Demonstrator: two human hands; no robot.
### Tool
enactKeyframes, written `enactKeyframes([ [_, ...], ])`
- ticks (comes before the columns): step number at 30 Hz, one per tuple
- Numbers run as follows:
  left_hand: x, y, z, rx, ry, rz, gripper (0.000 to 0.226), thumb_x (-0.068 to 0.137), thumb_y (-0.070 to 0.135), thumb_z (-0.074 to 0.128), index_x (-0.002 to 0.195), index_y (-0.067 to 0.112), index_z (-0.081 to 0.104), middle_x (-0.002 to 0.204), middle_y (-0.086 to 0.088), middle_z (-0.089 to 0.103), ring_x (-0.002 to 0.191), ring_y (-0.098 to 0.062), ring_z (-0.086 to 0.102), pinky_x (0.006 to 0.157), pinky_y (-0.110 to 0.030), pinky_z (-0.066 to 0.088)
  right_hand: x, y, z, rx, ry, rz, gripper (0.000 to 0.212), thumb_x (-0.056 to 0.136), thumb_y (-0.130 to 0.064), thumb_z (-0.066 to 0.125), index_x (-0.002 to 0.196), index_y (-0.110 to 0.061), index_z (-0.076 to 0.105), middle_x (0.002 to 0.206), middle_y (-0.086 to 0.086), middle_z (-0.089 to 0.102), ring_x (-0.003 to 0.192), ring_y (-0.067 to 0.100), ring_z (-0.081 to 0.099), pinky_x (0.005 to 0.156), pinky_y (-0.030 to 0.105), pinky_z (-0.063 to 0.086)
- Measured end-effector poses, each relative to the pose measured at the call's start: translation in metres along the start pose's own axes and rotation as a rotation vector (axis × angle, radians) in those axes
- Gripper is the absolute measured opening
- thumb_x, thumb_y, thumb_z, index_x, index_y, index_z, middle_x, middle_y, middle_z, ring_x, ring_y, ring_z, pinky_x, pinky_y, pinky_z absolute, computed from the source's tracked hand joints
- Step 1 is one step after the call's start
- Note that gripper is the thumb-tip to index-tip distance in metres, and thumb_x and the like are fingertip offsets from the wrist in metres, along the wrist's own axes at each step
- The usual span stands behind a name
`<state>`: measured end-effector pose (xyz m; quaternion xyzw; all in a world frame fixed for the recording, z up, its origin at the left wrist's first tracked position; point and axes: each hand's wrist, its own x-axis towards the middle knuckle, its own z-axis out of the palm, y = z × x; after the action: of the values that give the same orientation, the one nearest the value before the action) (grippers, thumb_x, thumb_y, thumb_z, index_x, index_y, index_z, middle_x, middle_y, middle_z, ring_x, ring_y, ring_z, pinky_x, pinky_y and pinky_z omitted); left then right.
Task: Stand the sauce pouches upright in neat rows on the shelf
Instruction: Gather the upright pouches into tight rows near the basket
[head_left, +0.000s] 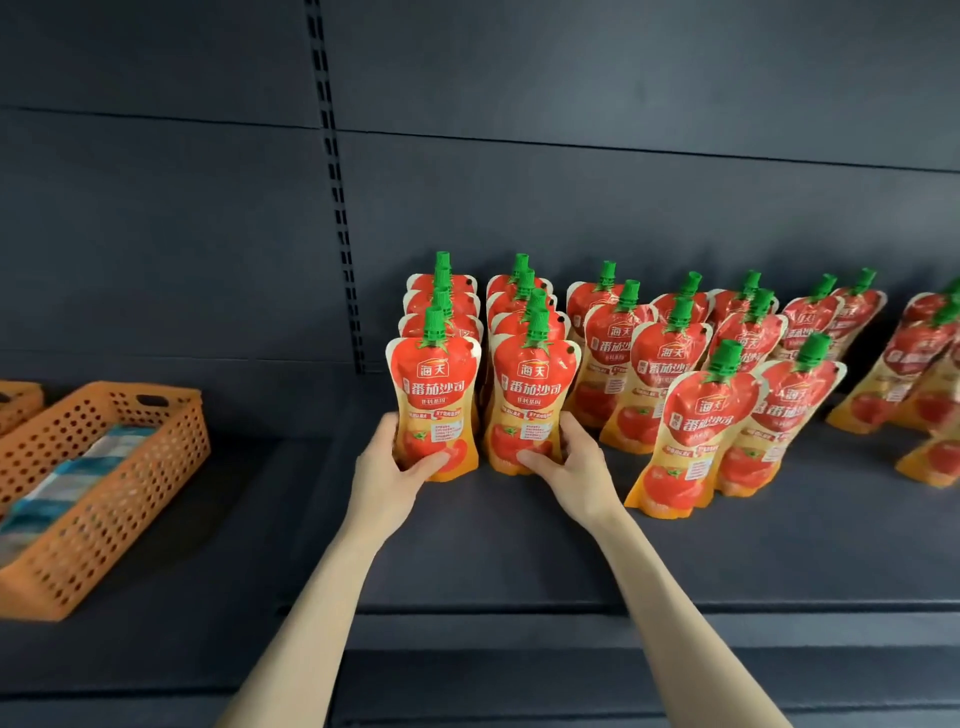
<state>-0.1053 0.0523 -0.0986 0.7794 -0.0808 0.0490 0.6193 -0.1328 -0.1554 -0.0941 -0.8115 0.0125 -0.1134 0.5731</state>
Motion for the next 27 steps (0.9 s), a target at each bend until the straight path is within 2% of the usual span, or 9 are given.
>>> enactKeyframes([
  [5, -0.0002, -0.0001, 0.0004, 0.022, 0.014, -0.007, 0.044, 0.078, 0.024, 0.074, 0.114, 0.021, 0.050, 0.106, 0.014, 0.061, 0.097, -0.001, 0.059, 0.078, -0.018, 0.048, 0.0005, 0.0050, -0.0053, 0.016, 0.011, 0.002, 0.039, 0.084, -0.014, 0.068, 0.117, -0.019, 0.047, 0.115, -0.005, 0.061, 0.110, 0.010, 0.057, 0.098, 0.032, 0.047],
  [10, -0.0005, -0.0021, -0.0010, 0.000, 0.028, -0.012, 0.050, 0.074, 0.024, 0.078, 0.115, 0.021, 0.049, 0.108, 0.013, 0.060, 0.099, -0.002, 0.058, 0.073, -0.014, 0.045, 0.0004, 0.0031, -0.0008, 0.034, 0.016, 0.014, 0.053, 0.078, -0.020, 0.075, 0.123, -0.017, 0.045, 0.117, -0.005, 0.060, 0.109, 0.007, 0.057, 0.093, 0.026, 0.048],
  [14, -0.0003, -0.0025, -0.0012, 0.006, 0.026, -0.009, 0.048, 0.075, 0.021, 0.077, 0.114, 0.020, 0.049, 0.109, 0.013, 0.061, 0.099, -0.002, 0.058, 0.073, -0.013, 0.045, 0.0003, 0.0026, -0.0018, 0.052, 0.017, 0.018, 0.046, 0.080, -0.016, 0.072, 0.119, -0.015, 0.047, 0.117, -0.001, 0.060, 0.109, 0.010, 0.057, 0.094, 0.027, 0.049],
  [21, -0.0017, -0.0005, 0.0016, 0.049, 0.008, 0.020, 0.043, 0.078, 0.018, 0.074, 0.113, 0.019, 0.050, 0.107, 0.012, 0.061, 0.099, 0.000, 0.057, 0.075, -0.011, 0.043, -0.0007, 0.0037, -0.0028, 0.050, 0.012, 0.004, 0.049, 0.080, -0.017, 0.073, 0.121, -0.015, 0.046, 0.117, -0.004, 0.059, 0.109, 0.008, 0.056, 0.086, 0.017, 0.047],
  [27, -0.0016, -0.0006, 0.0014, 0.062, 0.023, 0.021, 0.042, 0.077, 0.017, 0.075, 0.112, 0.019, 0.051, 0.107, 0.010, 0.062, 0.097, 0.000, 0.057, 0.075, -0.011, 0.043, -0.0005, 0.0067, -0.0033, 0.091, 0.042, -0.024, 0.040, 0.081, -0.013, 0.072, 0.113, -0.018, 0.048, 0.116, -0.001, 0.061, 0.110, 0.012, 0.058, 0.090, 0.024, 0.049],
])
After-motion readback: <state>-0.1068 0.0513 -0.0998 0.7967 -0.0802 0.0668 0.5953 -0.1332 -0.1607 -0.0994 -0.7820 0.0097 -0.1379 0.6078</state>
